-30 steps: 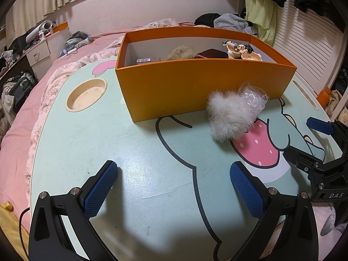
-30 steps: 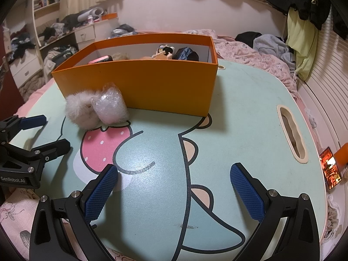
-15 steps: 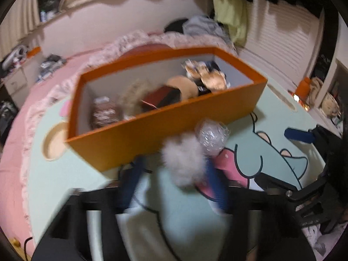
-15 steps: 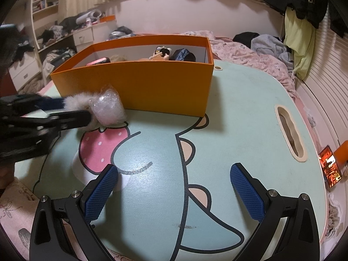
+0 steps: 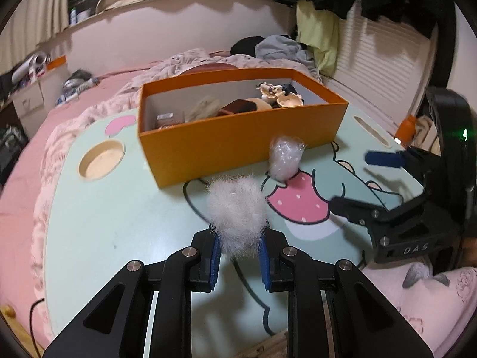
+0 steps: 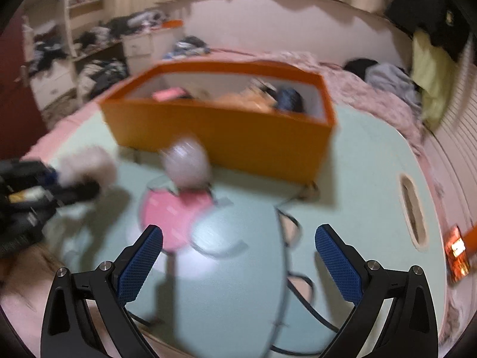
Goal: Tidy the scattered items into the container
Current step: 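Grasp the white fluffy pouch with the left gripper while the right grasps the bubble-wrapped item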
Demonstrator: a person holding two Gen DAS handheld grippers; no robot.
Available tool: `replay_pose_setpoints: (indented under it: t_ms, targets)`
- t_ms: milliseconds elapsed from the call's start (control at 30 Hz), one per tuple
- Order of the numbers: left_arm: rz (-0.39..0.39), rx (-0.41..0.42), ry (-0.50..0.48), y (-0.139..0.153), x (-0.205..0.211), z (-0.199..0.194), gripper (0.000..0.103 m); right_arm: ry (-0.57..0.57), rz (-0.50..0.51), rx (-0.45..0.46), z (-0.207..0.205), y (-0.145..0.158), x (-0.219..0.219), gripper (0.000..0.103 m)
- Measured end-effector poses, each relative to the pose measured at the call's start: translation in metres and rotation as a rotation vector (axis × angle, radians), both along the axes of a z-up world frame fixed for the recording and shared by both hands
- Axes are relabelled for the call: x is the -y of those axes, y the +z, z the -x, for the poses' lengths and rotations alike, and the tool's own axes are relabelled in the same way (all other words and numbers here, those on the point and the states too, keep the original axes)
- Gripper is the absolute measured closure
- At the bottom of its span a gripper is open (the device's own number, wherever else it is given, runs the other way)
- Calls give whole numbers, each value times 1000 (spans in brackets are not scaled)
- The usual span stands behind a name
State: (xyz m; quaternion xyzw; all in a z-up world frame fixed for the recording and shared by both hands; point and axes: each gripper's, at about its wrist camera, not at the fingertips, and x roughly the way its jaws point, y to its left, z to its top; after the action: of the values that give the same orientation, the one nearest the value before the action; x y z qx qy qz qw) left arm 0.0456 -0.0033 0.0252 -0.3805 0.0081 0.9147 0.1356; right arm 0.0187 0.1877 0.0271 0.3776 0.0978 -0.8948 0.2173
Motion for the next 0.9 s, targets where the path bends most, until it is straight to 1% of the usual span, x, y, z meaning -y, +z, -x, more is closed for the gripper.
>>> replay_pose_setpoints:
  t_ms: [67,100,167,233,333,367,400,433,500,600,667,800,867,900]
  targets:
    - [-9,-3,9,-1,5,-5,80,24,40,24,7,6,10,7]
    - [-9,-4,15,0,7,-5,80,32,46,35,12,9,16,9]
    - [-13,-10,21,0,9,-6,80,39,28,43,22,12,31,10]
    - [-18,-15,22,1,8,-7,80,38,8,71,33,9,43,11]
    - [-15,-19,22,0,6,-7,80,58,7,103,44,4,57,17]
    - [-14,-19,23,0,6,-8,80,60,-3,104,48,2,60,23]
    - [-13,-17,25,-1,6,-8,80,59,-9,109,51,0,63,32]
    - [-12,-14,24,-1,5,-7,80,62,0,120,53,-1,64,74]
    - [-8,-11,26,-1,4,-6,80,55,18,144,55,-4,58,72]
    - [-8,-11,24,2,3,-7,80,51,76,130,43,3,44,73]
    - [-6,-5,23,4,1,-6,80,46,83,107,29,8,35,73]
    - [-14,2,0,3,-7,-3,80,-10,7,51,3,6,19,73]
    - [3,7,-7,-1,-14,-1,80,-53,-21,33,-3,-2,7,73]
    - [18,11,-8,-4,-17,0,80,-79,-19,34,-5,-8,2,73]
